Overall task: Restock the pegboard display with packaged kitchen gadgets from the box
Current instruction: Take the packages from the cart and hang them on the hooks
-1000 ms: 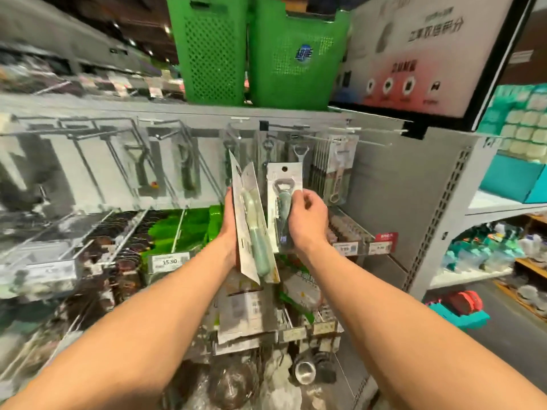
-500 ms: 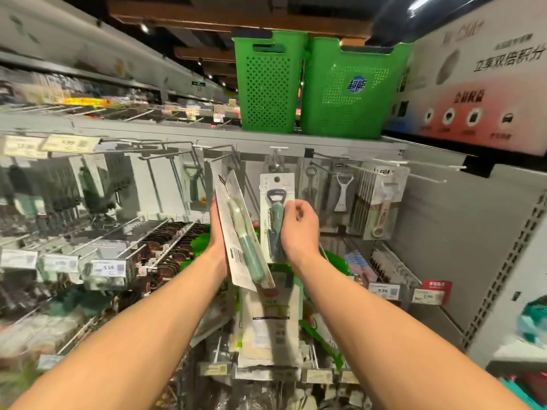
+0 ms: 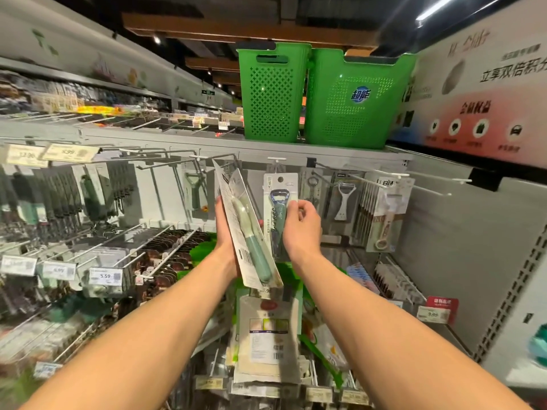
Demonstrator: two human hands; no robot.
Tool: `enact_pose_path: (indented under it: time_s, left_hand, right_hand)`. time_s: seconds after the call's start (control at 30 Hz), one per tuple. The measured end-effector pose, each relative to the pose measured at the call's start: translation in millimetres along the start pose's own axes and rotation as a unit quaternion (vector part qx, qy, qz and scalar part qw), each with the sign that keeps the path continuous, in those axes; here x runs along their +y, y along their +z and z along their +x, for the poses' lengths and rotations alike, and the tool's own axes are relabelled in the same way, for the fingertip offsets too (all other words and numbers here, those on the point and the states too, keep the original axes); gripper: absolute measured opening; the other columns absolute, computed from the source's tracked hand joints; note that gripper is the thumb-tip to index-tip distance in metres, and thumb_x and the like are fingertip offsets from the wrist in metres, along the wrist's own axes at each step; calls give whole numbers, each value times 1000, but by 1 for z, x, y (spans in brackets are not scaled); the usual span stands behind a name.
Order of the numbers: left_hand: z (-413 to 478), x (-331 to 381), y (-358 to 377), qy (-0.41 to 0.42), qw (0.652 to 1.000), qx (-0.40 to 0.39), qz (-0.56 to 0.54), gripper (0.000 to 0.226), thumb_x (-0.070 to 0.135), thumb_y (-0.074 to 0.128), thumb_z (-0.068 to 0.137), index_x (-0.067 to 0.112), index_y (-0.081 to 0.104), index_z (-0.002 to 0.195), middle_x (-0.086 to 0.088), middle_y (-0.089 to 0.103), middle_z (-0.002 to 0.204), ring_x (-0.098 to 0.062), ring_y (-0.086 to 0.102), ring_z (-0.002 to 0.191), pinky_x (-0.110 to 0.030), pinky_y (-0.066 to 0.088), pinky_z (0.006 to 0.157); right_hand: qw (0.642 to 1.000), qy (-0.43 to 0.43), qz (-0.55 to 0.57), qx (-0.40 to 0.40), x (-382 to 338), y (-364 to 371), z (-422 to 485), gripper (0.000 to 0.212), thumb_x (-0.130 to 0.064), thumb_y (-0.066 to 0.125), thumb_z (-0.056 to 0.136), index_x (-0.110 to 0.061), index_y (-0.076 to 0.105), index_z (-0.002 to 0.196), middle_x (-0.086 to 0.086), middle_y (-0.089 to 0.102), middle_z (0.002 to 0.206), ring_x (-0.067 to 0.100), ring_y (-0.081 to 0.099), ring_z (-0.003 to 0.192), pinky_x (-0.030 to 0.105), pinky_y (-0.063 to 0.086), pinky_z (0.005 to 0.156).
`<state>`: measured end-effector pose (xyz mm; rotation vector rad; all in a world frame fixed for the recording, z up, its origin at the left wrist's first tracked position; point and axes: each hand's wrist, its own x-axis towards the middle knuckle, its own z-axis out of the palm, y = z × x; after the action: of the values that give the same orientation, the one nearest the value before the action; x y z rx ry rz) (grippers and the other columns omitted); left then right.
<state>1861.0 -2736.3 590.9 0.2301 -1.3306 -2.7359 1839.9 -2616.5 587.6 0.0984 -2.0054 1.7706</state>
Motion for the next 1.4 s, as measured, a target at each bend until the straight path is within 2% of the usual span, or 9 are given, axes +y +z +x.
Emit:
enact_pose_path:
  time_s: [0.2,0.33,0.4,0.57,0.7,0.87,1.1,1.23,1.4]
  left_hand:
    - [5,-1,5,26,999,-22,-22,84,74,26,102,11,68,66,-6,62,56,-15,60,40,-19,49,43]
    - [15,-2,1,22,999,-26,-22,88,78,26,100,15,71,59,-4,61,56,-16,59,42,-22,48,47]
    - [21,0,-2,23,999,-26,-21,86,78,26,99,13,70,65,-5,62,56,-17,60,42,-25,49,51]
    - [38,0,-3,16,999,-43,-14,97,79,23,99,16,70,44,-5,64,54,-19,62,45,-34,46,62]
    - [48,2,-8,7,1000,-29,-4,86,84,28,95,11,70,76,-11,65,68,-27,60,61,-37,47,67]
    - [56,-5,-8,15,998,-55,6,92,84,26,95,17,78,59,-8,68,67,-23,64,57,-38,48,67]
    - [87,-14,-10,33,998,-50,-16,103,96,44,78,10,71,129,-15,73,103,-32,70,93,-42,56,83]
    - [119,-14,-6,38,997,-60,-10,107,95,45,79,8,68,137,-24,67,136,-42,64,126,-57,48,112]
    - [170,-15,0,44,998,-48,-17,107,95,50,75,13,65,142,-22,68,135,-40,65,127,-57,46,115]
  right_hand:
    - [1000,1,6,6,5,12,11,23,-33,44,109,-20,62,114,-5,66,101,8,61,95,25,46,82]
    - [1000,-3,13,11,10,17,16,22,-31,44,110,-19,62,113,-2,66,97,6,59,84,16,39,66]
    - [1000,-1,20,7,12,20,19,20,-31,44,110,-20,60,112,-1,66,97,8,61,86,16,40,67]
    - [999,15,37,35,15,30,28,9,-31,47,108,-25,48,114,1,66,99,15,63,90,28,45,75]
    - [999,8,29,37,19,34,35,7,-31,47,108,-26,45,113,4,68,95,19,63,84,35,50,78]
    - [998,11,37,51,19,35,38,9,-22,48,107,-26,43,114,4,65,90,16,61,76,30,45,67]
    - [997,8,16,78,26,49,55,14,-16,47,107,-28,55,109,-4,66,100,13,64,89,19,40,64]
    - [998,-30,-19,49,39,57,75,19,-34,57,103,-31,55,122,-6,63,120,14,54,113,27,41,89]
    - [997,-28,-58,49,64,79,121,31,-24,65,99,-31,57,128,-2,63,132,20,57,125,31,45,105]
